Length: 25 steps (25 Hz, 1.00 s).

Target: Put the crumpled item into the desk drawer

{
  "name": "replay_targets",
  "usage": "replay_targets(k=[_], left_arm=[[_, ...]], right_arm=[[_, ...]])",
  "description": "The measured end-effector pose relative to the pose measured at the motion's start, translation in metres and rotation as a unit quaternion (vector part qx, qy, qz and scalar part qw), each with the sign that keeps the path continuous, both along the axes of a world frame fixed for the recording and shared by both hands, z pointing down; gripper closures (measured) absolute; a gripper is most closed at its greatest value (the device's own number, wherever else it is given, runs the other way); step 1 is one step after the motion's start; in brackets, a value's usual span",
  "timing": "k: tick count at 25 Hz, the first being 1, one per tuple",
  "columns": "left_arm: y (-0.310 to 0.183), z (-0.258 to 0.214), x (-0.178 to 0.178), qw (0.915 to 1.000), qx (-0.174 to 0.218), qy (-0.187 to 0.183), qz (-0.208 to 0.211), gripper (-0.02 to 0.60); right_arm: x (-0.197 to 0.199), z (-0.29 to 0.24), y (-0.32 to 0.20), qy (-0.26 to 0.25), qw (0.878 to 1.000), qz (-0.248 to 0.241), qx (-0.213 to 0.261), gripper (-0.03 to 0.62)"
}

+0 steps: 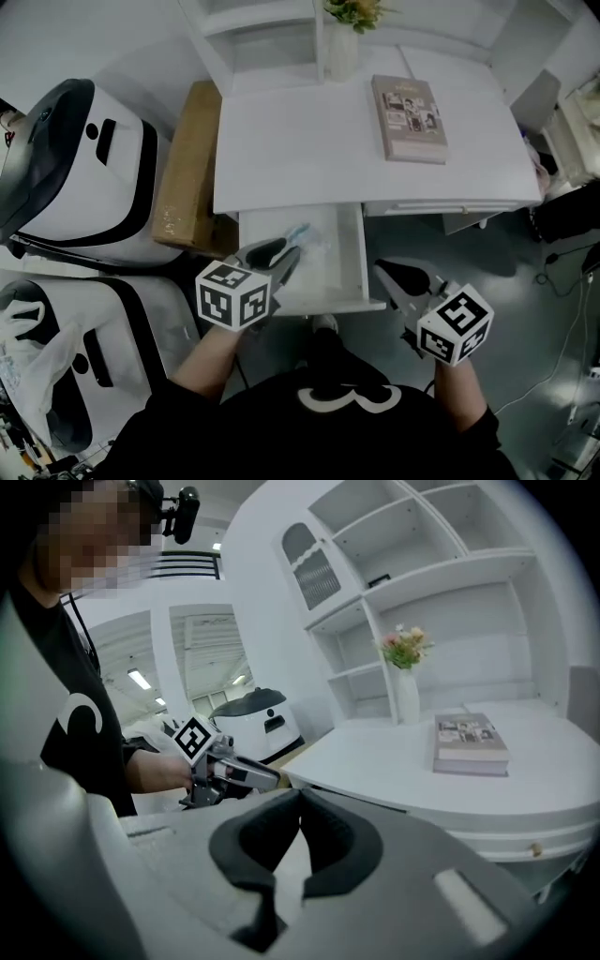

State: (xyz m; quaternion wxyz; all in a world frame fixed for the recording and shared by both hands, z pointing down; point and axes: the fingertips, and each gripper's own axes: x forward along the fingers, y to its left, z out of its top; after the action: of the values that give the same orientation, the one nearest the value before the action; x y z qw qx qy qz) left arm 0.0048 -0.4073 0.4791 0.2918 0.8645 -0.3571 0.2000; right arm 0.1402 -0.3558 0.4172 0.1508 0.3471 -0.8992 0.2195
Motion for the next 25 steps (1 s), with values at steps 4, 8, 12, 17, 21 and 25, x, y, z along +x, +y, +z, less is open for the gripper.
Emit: replay_targets(k=[4,8,12,17,21,25], left_arm=[[0.045,-0.057,0.002,0.9976,0.046,0.043,0.028,0.521],[0.090,-0.102,-0.003,0.9918,0.069,0.102,0.035,0.533],[0.129,-0.135,-0.009,0.9856,0.100,0.126,0.051,0.566],[0.163,-0.156,-0.015,0.9783,0.141,0.128,0.082,0.572],[0.175,-0.164,-0.017,0.9755,0.156,0.126,0.090,0.572],[0.180,-0.167,-0.020,0.9748,0.160,0.125,0.092,0.572]], right_arm=[[-0.024,-0.031,0.029,-0.010,0.999,0.001,0.033,0.592],[-0.051,-0.054,0.062,-0.035,0.998,-0.002,0.055,0.592],[-0.072,-0.073,0.092,-0.049,0.996,-0.001,0.080,0.592],[-0.087,-0.088,0.117,-0.070,0.992,0.005,0.100,0.592],[-0.099,-0.096,0.132,-0.069,0.991,-0.018,0.111,0.592],[-0.103,-0.100,0.140,-0.075,0.990,-0.023,0.116,0.592]])
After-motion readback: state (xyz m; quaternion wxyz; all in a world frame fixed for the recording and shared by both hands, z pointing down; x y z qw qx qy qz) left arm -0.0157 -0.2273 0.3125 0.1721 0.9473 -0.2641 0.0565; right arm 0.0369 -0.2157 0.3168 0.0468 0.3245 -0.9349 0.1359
